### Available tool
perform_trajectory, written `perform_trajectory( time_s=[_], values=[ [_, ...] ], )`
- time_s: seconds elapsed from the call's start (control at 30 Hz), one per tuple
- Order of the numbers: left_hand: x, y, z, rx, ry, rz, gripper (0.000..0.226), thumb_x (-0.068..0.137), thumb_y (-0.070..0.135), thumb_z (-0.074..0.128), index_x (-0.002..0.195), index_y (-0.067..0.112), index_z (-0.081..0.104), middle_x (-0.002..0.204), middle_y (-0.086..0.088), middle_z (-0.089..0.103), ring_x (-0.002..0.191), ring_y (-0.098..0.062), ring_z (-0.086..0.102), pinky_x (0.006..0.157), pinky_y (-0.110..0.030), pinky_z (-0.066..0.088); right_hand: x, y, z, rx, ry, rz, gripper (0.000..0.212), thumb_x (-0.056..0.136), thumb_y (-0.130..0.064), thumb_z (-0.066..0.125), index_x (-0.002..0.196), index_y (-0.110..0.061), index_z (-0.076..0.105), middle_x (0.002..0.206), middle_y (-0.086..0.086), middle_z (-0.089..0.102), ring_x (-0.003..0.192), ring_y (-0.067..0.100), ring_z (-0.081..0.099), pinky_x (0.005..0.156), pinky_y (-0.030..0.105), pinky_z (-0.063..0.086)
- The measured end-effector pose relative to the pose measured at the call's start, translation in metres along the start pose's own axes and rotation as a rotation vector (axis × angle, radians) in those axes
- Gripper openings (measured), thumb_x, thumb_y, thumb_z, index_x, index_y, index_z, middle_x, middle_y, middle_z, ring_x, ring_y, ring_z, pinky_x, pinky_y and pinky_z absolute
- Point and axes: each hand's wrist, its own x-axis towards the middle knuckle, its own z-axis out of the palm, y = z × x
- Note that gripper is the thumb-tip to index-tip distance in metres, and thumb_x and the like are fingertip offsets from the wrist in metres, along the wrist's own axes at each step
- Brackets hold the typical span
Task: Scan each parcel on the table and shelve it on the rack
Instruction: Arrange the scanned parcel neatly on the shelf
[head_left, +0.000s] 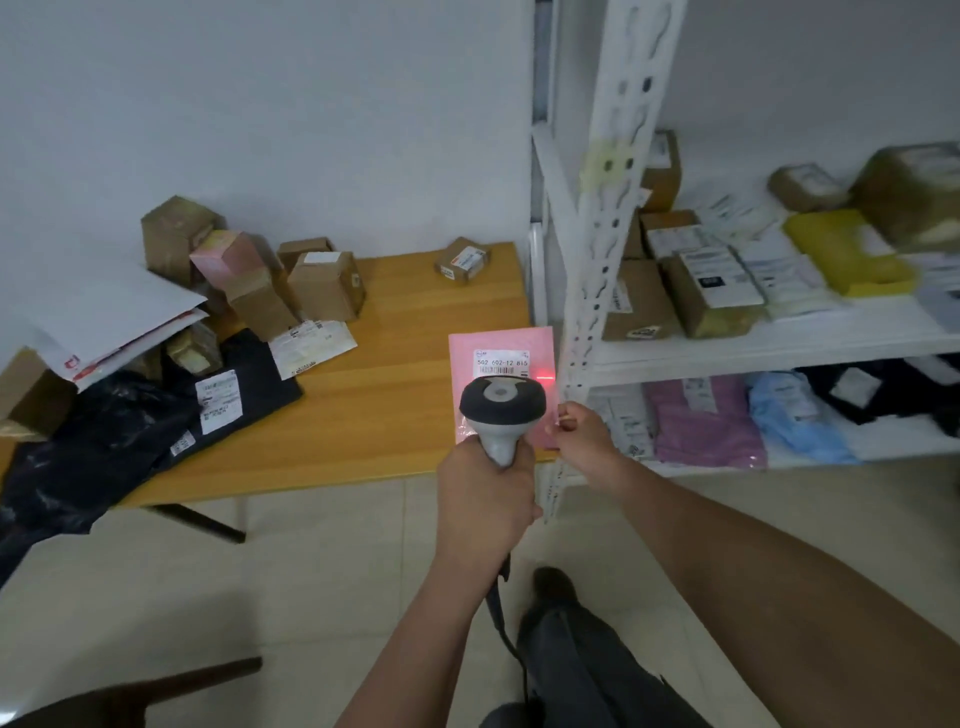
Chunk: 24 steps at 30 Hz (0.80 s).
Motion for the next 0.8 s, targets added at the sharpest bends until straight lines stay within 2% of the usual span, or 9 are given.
perform_trajectory(
  time_s=[0.17,0.27,0.33,0.4,0.47,0.57,0.63,0.7,0.8],
  values=[
    [-0.027,0.017,0.044,-0.049,-0.109,0.086,0.027,0.096,0.016,0.058,0.071,0.006,0.059,0.062,-0.024,0.062,0.053,-0.027,0.069,0.053,-0.037,0.060,-0.025,0.027,-0.071,0.025,0.048,0.027,0.011,0.091,-0.006,0.061,0.098,-0.014,0.059,0.095,0.012,0.069,0.079,0.022,0.067,0.071,0.035,0.053],
    [-0.034,0.032,0.072,-0.056,-0.166,0.193,0.025,0.095,0.021,0.060,0.078,0.003,0.062,0.058,-0.018,0.065,0.050,-0.024,0.068,0.059,-0.047,0.060,-0.037,0.037,-0.115,0.035,0.145,0.044,0.019,0.091,-0.003,0.058,0.110,-0.006,0.059,0.088,0.008,0.065,0.071,0.016,0.062,0.063,0.024,0.052],
    [-0.039,0.046,0.092,-0.085,-0.189,0.239,0.028,0.095,0.022,0.060,0.080,-0.001,0.064,0.058,-0.015,0.066,0.049,-0.022,0.067,0.058,-0.045,0.060,-0.046,0.040,-0.146,0.084,0.204,0.053,0.017,0.091,0.002,0.056,0.106,-0.007,0.057,0.079,0.002,0.059,0.065,0.012,0.055,0.051,0.013,0.045],
    [-0.044,0.061,0.113,-0.097,-0.197,0.292,0.031,0.096,0.024,0.060,0.078,-0.002,0.066,0.056,-0.011,0.067,0.048,-0.019,0.067,0.056,-0.039,0.060,-0.052,0.045,-0.179,0.160,0.280,0.067,0.018,0.092,0.006,0.053,0.101,-0.009,0.054,0.076,0.002,0.056,0.061,0.009,0.052,0.044,0.009,0.041],
    [-0.048,0.074,0.136,-0.118,-0.199,0.334,0.033,0.096,0.023,0.060,0.074,-0.001,0.066,0.055,-0.010,0.067,0.048,-0.019,0.066,0.054,-0.034,0.059,-0.050,0.055,-0.215,0.190,0.383,0.089,0.019,0.092,0.006,0.052,0.097,-0.011,0.053,0.081,0.007,0.060,0.063,0.011,0.055,0.049,0.014,0.045],
    [-0.048,0.092,0.175,-0.176,-0.220,0.349,0.034,0.094,0.020,0.061,0.070,-0.004,0.068,0.053,-0.009,0.067,0.047,-0.018,0.065,0.051,-0.026,0.056,-0.040,0.075,-0.271,0.239,0.513,0.127,0.019,0.087,0.006,0.052,0.083,-0.013,0.055,0.085,0.017,0.063,0.066,0.022,0.057,0.065,0.037,0.052],
    [-0.046,0.104,0.206,-0.183,-0.242,0.353,0.035,0.094,0.017,0.062,0.068,-0.006,0.068,0.053,-0.008,0.067,0.046,-0.015,0.064,0.050,-0.020,0.053,-0.030,0.087,-0.311,0.279,0.590,0.154,0.017,0.086,0.004,0.055,0.086,-0.013,0.056,0.085,0.017,0.063,0.066,0.024,0.058,0.065,0.039,0.053],
    [-0.042,0.115,0.241,-0.203,-0.245,0.344,0.032,0.093,0.013,0.063,0.068,-0.007,0.067,0.053,-0.010,0.067,0.046,-0.015,0.065,0.049,-0.022,0.054,-0.017,0.096,-0.349,0.276,0.662,0.158,0.017,0.084,0.003,0.056,0.083,-0.013,0.056,0.084,0.014,0.063,0.072,0.028,0.058,0.068,0.040,0.051],
    [-0.031,0.130,0.298,-0.198,-0.222,0.334,0.032,0.092,0.017,0.064,0.069,-0.005,0.066,0.056,-0.011,0.068,0.048,-0.017,0.065,0.047,-0.022,0.051,0.010,0.111,-0.405,0.260,0.698,0.171,0.012,0.086,0.002,0.052,0.090,-0.009,0.055,0.087,0.013,0.062,0.080,0.028,0.057,0.068,0.033,0.043]
  ],
)
